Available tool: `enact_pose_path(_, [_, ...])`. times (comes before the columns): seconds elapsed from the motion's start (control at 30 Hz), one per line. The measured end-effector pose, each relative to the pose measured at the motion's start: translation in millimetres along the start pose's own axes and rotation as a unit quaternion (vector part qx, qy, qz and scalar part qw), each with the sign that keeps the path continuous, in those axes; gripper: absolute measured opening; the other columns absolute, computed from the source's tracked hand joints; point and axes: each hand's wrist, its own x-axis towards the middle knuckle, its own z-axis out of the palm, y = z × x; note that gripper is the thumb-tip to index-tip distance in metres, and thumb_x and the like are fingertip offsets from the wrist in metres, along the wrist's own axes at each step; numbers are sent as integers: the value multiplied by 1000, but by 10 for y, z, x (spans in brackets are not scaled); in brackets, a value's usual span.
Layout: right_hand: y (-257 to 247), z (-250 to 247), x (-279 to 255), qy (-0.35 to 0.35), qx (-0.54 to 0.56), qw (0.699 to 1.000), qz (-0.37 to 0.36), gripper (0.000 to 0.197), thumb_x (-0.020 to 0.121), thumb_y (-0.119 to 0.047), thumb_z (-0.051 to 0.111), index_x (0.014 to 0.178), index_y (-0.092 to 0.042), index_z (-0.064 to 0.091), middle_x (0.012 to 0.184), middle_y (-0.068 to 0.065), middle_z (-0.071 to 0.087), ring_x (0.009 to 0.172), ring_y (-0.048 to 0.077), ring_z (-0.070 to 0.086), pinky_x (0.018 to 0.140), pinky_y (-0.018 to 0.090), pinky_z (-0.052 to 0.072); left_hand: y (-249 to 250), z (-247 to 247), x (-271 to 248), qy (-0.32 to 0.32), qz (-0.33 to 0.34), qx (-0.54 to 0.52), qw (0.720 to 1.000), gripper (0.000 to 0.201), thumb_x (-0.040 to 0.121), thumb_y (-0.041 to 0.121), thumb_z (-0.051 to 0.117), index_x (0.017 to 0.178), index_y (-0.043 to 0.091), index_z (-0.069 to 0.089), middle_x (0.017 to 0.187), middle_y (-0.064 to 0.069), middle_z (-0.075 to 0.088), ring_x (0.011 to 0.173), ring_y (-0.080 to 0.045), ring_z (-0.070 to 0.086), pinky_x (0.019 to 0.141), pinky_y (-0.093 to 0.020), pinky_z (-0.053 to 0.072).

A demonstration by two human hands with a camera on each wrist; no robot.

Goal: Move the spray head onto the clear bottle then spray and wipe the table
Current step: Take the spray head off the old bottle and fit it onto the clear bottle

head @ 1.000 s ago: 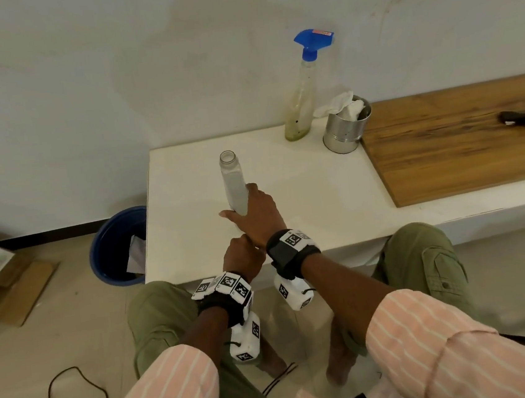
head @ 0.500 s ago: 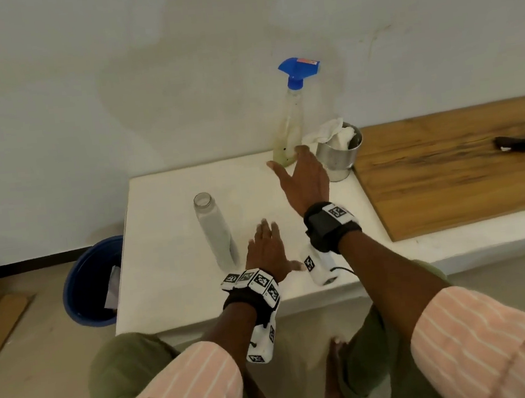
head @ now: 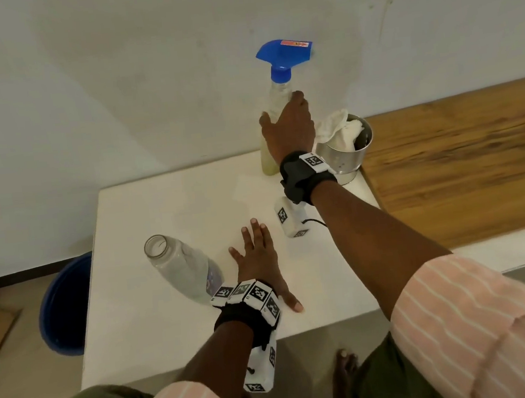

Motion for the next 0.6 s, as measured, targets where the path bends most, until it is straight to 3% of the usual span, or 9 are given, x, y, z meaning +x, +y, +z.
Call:
enact_pose_path(0.07, [22,-42,-160,-27,12,999,-26,52,81,-33,65,120,-5,44,110,9,59,95,29,61,75,31,40,-12,-7,-19,4,7,-4,1000,172,34,61,89,147,4,-28,154,-14,-36,145,-36,-27,115,-67,-1])
enact_pose_path(0.2, [69,-296,-658,-108,6,992,-66,54,77,-37,70,117,-11,45,98,1,61,82,19,56,73,33,46,-64,6,-140,23,14,-31,999,166,38,62,88,150,6,-22,157,-10,-32,147,-30,-23,119,-59,-1])
enact_pose_path(0.37, [183,-643,-1309,-135,35,990,-2,43,75,-36,71,107,-16,50,89,-3,61,85,22,60,76,33,46,-45,205,-583,89,14,-79,993,114,75,41,76,153,3,4,162,-12,-9,151,-26,-2,123,-42,13])
enact_pose_path(0.43, [212,-745,-1517,-154,41,987,6,43,76,-34,72,109,-16,52,91,-4,62,87,21,61,75,30,42,-28,273,-756,101,15,-123,987,91,82,38,71,151,5,21,162,-13,8,150,-26,13,121,-38,21])
enact_pose_path(0.5, [218,-835,-1666,-173,49,984,9,44,75,-32,73,111,-15,54,99,0,66,90,22,62,77,29,43,-18,294,-904,135,14,-180,974,71,86,38,67,144,9,39,152,-12,39,139,-26,38,114,-35,34])
enact_pose_path(0.6, [192,-947,-1841,-194,46,980,-8,43,74,-29,73,111,-14,57,104,3,68,94,23,63,81,32,48,32,189,-1139,262,14,-254,931,45,94,25,55,137,15,48,131,-9,62,120,-25,58,100,-35,47])
